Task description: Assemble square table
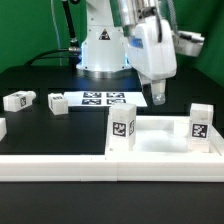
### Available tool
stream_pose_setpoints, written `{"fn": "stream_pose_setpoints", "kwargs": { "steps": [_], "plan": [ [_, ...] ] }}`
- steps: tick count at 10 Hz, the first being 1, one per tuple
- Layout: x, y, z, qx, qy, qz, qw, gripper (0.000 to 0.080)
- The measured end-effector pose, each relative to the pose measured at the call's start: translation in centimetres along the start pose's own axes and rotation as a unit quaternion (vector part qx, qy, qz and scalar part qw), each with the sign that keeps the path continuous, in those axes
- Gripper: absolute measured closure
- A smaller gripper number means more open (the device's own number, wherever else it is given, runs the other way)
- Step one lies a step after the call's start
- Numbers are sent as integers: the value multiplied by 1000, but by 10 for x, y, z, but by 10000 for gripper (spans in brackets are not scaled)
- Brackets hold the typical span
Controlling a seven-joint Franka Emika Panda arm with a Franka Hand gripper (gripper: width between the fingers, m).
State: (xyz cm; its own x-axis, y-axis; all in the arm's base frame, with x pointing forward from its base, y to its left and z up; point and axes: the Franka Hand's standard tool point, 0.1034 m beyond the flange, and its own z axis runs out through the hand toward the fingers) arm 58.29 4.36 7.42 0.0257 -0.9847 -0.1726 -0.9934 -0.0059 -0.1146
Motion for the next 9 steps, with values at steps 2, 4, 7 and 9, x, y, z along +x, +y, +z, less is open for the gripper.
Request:
{"fn": "stream_pose_setpoints", "kwargs": {
  "steps": [2, 4, 7, 9],
  "plan": [
    [4, 27, 17, -4, 13, 16, 1000, 150],
    [5, 24, 16, -1, 13, 15, 1000, 150],
    [0, 40, 26, 4, 9, 43, 999, 150],
    [3, 53, 39, -11, 11, 43, 999, 150]
  ]
}}
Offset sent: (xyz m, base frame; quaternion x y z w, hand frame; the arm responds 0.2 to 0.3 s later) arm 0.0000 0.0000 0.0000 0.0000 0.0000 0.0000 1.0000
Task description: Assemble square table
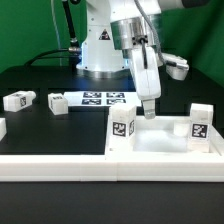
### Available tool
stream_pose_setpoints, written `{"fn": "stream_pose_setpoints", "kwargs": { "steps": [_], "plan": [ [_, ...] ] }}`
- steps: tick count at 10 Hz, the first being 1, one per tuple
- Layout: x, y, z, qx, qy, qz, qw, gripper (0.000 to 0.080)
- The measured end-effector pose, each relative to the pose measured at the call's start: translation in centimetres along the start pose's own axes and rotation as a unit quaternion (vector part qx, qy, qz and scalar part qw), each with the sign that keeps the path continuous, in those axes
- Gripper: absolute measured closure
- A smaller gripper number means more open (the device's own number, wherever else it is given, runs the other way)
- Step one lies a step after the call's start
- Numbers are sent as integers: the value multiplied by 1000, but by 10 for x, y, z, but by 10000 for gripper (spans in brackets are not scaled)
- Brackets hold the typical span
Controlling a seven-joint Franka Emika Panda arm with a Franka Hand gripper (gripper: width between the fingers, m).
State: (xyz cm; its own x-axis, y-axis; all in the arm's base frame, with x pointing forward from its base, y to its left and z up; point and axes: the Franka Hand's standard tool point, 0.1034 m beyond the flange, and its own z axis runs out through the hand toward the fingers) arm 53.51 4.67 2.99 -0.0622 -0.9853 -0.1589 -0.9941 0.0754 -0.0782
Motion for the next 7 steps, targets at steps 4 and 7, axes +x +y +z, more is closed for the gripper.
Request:
{"fn": "stream_pose_setpoints", "kwargs": {
  "steps": [4, 7],
  "plan": [
    [7, 0, 16, -10, 6, 1, 1000, 285],
    [7, 0, 16, -11, 6, 1, 1000, 558]
  ]
}}
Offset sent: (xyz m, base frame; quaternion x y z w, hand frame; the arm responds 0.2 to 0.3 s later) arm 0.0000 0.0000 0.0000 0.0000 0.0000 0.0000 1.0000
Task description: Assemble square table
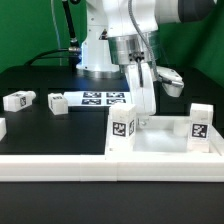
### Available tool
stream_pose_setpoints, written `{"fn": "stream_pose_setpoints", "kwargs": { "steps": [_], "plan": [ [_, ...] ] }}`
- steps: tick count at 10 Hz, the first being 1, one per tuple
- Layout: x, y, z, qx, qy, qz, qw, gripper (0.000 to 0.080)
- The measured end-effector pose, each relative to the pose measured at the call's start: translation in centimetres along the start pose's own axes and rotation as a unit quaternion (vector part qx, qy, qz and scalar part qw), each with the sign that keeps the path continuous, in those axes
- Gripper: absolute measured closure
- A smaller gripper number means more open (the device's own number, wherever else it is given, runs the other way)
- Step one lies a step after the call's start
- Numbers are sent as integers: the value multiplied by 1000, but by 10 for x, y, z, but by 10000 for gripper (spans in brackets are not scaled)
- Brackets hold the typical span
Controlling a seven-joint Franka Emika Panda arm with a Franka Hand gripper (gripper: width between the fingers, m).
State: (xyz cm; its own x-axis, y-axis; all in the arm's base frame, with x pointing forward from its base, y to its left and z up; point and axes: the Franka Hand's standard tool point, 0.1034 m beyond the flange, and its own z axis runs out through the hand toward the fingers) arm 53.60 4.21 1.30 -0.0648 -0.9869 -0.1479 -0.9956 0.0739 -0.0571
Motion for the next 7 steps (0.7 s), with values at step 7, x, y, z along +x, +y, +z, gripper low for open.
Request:
{"fn": "stream_pose_setpoints", "kwargs": {
  "steps": [7],
  "plan": [
    [0, 0, 0, 1, 0, 0, 1000, 744]
  ]
}}
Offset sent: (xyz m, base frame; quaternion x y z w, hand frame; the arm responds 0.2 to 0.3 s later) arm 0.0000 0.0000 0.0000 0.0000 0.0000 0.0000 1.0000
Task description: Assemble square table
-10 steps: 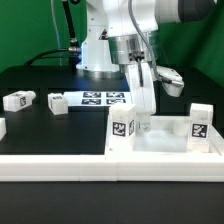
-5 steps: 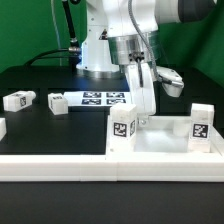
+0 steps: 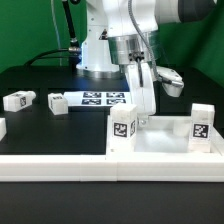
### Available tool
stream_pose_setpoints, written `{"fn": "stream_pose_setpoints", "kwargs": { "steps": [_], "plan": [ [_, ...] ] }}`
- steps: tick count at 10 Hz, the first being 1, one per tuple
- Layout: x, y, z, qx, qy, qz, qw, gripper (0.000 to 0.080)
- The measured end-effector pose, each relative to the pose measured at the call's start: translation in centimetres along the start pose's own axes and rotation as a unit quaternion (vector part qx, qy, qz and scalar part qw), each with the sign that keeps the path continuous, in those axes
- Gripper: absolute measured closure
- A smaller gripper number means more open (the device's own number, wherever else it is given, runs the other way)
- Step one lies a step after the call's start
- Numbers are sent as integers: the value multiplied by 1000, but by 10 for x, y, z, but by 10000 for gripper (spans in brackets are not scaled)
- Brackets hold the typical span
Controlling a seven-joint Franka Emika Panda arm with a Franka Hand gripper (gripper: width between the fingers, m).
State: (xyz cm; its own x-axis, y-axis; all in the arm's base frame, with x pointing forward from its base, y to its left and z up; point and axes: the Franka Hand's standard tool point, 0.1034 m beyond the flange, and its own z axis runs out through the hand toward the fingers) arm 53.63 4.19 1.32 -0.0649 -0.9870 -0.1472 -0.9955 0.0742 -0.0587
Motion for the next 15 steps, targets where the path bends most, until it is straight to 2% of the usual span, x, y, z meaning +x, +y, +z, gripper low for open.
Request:
{"fn": "stream_pose_setpoints", "kwargs": {
  "steps": [3, 6, 7, 8, 11, 12, 13, 14, 15],
  "plan": [
    [1, 0, -1, 1, 0, -5, 1000, 742],
    [42, 14, -14, 11, 18, -134, 991, 742],
    [50, 14, -15, 8, 20, -164, 986, 742],
    [57, 13, -18, 2, 24, -241, 970, 742],
    [69, 12, -19, -1, 34, -307, 951, 742],
    [76, 10, -22, -3, 33, -357, 934, 742],
    [95, 3, -29, -6, 22, -408, 912, 742],
    [111, -5, -34, -3, 19, -444, 896, 742],
    [123, -12, -35, 2, 30, -506, 862, 742]
  ]
}}
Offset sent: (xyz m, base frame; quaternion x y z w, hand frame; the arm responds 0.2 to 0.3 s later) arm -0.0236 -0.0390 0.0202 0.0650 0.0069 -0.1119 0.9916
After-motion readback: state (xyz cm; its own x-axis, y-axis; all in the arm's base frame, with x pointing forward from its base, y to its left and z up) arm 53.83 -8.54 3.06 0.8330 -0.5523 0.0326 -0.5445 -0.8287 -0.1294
